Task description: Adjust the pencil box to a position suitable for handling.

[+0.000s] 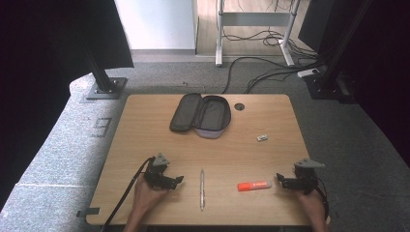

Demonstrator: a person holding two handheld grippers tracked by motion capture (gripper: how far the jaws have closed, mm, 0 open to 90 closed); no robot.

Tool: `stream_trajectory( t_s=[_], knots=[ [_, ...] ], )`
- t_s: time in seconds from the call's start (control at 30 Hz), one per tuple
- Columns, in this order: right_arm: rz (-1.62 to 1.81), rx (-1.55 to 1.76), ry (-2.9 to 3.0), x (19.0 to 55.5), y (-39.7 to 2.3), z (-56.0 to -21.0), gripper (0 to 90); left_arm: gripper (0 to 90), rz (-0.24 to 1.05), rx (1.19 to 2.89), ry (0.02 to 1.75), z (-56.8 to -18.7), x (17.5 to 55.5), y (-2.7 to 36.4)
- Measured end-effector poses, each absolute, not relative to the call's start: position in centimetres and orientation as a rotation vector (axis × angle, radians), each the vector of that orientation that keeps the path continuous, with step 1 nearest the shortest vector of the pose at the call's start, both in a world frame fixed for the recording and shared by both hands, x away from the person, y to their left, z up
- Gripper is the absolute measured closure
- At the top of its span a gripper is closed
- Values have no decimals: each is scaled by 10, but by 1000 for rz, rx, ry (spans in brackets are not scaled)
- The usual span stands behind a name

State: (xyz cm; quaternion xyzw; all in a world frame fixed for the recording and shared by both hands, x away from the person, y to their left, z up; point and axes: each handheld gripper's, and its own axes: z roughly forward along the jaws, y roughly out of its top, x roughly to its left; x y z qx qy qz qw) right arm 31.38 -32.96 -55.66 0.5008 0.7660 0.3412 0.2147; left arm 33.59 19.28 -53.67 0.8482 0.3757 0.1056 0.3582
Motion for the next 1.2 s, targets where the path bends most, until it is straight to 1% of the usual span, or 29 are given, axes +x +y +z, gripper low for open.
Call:
stream_trajectory(
  t_s=[0.13,0.43,0.53,0.6,0.8,0.9,1.0,1.2],
  knots=[
    [946,1389,2124,314,-330,-557,107,47,308,2232,937,-531,338,186],
    [945,1389,2124,314,-330,-557,107,56,284,2235,897,-522,346,172],
    [945,1389,2124,314,-330,-557,107,62,304,2262,892,-520,349,166],
    [944,1389,2123,314,-330,-557,107,80,284,2254,900,-519,351,165],
    [944,1389,2123,314,-330,-557,107,82,295,2270,890,-515,356,159],
    [944,1389,2123,314,-330,-557,107,101,260,2262,895,-511,360,158],
    [944,1389,2123,314,-330,-557,107,101,282,2281,879,-507,363,154],
    [944,1389,2123,314,-330,-557,107,101,296,2264,854,-500,371,146]
  ],
)
